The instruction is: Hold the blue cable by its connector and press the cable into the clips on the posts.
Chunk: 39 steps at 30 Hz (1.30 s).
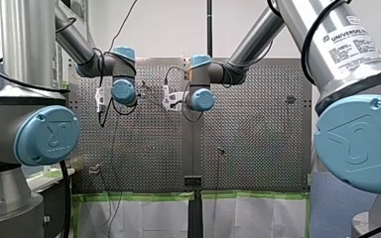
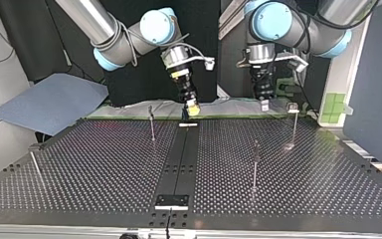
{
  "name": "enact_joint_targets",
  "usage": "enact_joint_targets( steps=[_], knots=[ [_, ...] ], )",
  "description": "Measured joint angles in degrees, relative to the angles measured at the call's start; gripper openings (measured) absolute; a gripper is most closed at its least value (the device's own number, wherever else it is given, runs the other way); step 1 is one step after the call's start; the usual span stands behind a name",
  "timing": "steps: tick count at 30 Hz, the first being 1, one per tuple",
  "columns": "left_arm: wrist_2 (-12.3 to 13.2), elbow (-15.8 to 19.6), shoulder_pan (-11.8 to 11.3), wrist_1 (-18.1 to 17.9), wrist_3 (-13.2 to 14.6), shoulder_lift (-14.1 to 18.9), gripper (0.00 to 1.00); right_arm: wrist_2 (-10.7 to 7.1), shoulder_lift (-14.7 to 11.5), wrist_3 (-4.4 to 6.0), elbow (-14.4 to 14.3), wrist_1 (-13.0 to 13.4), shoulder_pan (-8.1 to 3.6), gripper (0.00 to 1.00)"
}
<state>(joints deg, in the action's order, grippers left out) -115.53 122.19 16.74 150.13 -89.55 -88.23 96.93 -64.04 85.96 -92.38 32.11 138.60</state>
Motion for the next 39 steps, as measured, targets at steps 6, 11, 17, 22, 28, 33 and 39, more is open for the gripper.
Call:
enact_joint_targets(
  steps=[6,11,17,22,28,33,39],
  knots=[
    [-1.69,-0.06,-0.71,3.25,0.14,1.38,0.02,-0.76,0.00,-0.01,2.39,-1.73,0.01,0.00],
    [-0.96,-0.75,-1.37,5.81,0.44,0.67,0.02,-1.04,0.00,-0.02,4.56,-3.46,0.03,0.00],
    [-1.38,-2.53,-3.07,9.10,-0.82,2.29,0.02,-1.11,0.00,0.10,6.18,-4.28,0.03,0.00],
    [1.25,-3.57,-3.44,12.32,-1.22,0.61,0.02,-1.08,0.01,0.12,6.55,-4.68,0.03,0.00],
    [4.71,-4.63,-5.76,15.84,-2.32,2.30,0.02,-1.11,0.06,0.55,7.34,-4.73,-0.02,0.00],
    [7.55,-5.75,-6.82,18.66,-2.95,1.99,0.02,-1.65,0.08,0.90,8.10,-4.76,-0.20,0.00],
    [9.65,-7.13,-7.04,20.43,-3.07,4.10,0.02,-2.40,0.27,1.76,8.97,-4.79,-0.41,0.00]
  ],
)
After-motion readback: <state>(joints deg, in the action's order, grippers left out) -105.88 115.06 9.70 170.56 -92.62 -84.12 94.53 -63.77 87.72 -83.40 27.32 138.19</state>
